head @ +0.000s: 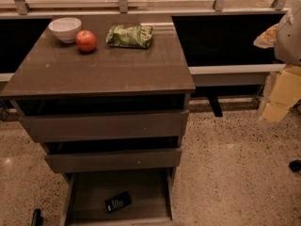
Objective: Pick rxbar blueberry from bottom drawer and place on counter
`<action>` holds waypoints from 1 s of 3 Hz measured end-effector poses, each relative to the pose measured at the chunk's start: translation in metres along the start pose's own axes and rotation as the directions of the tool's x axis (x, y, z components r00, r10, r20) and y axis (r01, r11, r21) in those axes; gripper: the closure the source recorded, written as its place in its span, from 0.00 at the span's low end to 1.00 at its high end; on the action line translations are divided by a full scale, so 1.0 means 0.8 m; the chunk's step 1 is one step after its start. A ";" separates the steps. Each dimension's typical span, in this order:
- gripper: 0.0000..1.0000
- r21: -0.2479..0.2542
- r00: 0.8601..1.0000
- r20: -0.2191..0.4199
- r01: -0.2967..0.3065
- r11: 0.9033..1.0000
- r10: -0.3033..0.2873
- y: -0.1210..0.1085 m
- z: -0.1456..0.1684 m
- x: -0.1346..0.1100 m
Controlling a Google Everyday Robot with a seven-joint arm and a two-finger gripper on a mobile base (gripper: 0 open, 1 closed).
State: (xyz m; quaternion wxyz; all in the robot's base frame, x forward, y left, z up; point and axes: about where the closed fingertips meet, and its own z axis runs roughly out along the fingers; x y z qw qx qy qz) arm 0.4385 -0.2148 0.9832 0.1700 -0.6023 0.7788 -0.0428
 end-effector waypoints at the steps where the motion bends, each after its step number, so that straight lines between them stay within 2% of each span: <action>1: 0.00 0.000 1.000 0.000 0.000 1.000 0.000 0.000 0.000 0.000; 2: 0.00 -0.032 0.995 0.026 0.096 0.995 -0.095 0.006 0.042 -0.051; 3: 0.00 -0.089 0.956 0.093 0.287 0.954 -0.278 0.038 0.141 -0.139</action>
Offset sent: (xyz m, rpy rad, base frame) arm 0.0530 0.1601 -0.0941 -0.0011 0.0623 0.3806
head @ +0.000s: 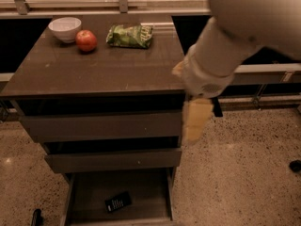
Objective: Pick rxbar blueberry from bottom drawer and place on counter
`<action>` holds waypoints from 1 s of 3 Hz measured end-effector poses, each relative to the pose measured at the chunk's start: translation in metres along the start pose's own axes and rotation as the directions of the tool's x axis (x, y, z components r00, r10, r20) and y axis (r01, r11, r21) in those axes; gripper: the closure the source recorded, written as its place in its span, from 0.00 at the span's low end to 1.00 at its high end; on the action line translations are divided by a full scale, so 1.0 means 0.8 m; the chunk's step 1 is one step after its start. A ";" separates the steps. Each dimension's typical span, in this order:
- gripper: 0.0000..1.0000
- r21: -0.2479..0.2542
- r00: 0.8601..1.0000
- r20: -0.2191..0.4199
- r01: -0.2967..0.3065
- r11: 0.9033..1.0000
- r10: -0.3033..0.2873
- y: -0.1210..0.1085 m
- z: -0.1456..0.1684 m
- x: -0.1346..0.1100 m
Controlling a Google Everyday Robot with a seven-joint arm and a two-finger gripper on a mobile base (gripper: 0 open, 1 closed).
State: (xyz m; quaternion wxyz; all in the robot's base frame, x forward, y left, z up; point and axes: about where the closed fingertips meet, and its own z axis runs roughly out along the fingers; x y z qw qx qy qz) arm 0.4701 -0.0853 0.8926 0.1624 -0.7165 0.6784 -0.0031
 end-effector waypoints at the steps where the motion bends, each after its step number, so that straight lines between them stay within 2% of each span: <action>1: 0.00 -0.060 0.993 0.059 0.104 0.993 -0.100 0.015 0.114 -0.028; 2: 0.00 -0.037 0.993 0.071 0.100 0.994 -0.097 0.009 0.122 -0.032; 3: 0.00 -0.079 0.974 0.161 0.172 0.982 -0.158 0.007 0.152 -0.062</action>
Offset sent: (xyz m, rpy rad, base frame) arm 0.0059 0.0364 -0.0706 0.0206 0.0350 0.1063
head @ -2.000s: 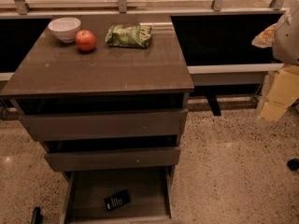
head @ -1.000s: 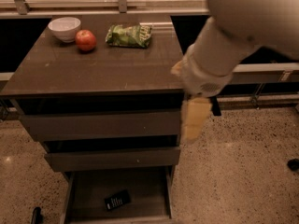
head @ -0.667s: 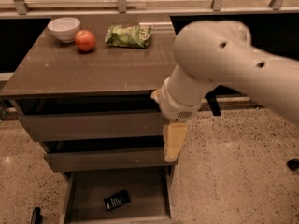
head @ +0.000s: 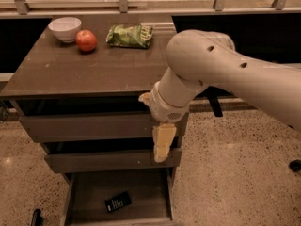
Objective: Pick rxbar blueberry from bottom drawer and place on counter
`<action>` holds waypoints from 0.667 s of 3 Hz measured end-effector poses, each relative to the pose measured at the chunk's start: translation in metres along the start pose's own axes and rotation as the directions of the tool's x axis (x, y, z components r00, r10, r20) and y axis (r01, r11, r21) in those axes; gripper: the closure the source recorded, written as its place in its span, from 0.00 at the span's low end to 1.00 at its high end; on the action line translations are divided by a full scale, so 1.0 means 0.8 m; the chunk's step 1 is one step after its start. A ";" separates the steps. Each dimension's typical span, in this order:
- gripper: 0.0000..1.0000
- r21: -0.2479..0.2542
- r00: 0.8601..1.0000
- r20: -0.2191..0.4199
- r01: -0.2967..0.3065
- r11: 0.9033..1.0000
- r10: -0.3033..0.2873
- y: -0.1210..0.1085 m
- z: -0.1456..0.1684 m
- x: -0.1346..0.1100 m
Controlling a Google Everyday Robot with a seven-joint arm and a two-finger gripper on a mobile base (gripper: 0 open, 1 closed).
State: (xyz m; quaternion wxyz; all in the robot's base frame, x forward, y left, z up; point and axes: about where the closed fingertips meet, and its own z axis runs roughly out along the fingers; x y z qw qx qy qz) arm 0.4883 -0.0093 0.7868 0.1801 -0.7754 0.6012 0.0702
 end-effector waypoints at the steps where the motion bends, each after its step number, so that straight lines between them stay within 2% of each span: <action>1: 0.00 -0.073 0.981 0.190 0.047 0.996 -0.032 0.034 0.118 -0.017; 2: 0.00 -0.040 0.955 0.294 0.058 0.997 -0.044 0.072 0.194 -0.008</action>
Offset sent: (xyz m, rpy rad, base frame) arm -0.0208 0.0721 -0.2151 0.4753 -0.0763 0.0636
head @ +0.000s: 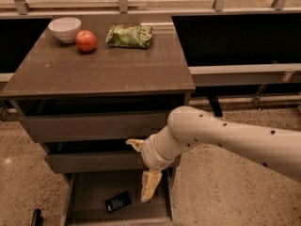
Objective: Pick rxbar blueberry from bottom drawer and place on counter
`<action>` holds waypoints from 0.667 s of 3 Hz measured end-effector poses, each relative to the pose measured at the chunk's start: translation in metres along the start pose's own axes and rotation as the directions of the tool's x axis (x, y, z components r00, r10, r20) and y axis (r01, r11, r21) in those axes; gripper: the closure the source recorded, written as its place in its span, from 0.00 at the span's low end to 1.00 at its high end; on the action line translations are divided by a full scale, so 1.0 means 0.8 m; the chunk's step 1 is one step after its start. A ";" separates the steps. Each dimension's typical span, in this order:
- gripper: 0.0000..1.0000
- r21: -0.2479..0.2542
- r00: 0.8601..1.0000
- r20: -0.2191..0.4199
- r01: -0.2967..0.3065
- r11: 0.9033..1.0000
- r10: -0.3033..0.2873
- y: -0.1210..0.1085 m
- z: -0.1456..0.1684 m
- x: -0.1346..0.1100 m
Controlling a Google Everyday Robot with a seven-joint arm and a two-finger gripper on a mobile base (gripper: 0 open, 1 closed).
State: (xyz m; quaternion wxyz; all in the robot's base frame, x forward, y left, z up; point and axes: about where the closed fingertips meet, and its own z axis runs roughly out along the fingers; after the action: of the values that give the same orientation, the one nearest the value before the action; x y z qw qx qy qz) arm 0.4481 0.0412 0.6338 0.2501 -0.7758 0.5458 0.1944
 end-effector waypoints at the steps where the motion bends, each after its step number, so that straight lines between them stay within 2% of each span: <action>1: 0.00 0.070 1.000 0.013 -0.001 0.998 0.000 -0.021 0.006 0.003; 2: 0.00 0.029 0.995 0.081 -0.068 0.997 0.065 -0.029 0.046 0.028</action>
Offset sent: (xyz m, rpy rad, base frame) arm 0.0443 0.0173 -0.0759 0.1414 0.1647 -0.0955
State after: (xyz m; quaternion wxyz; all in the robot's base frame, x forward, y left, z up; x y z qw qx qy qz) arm 0.4764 0.0533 0.5956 0.2776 -0.7447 0.5638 0.2247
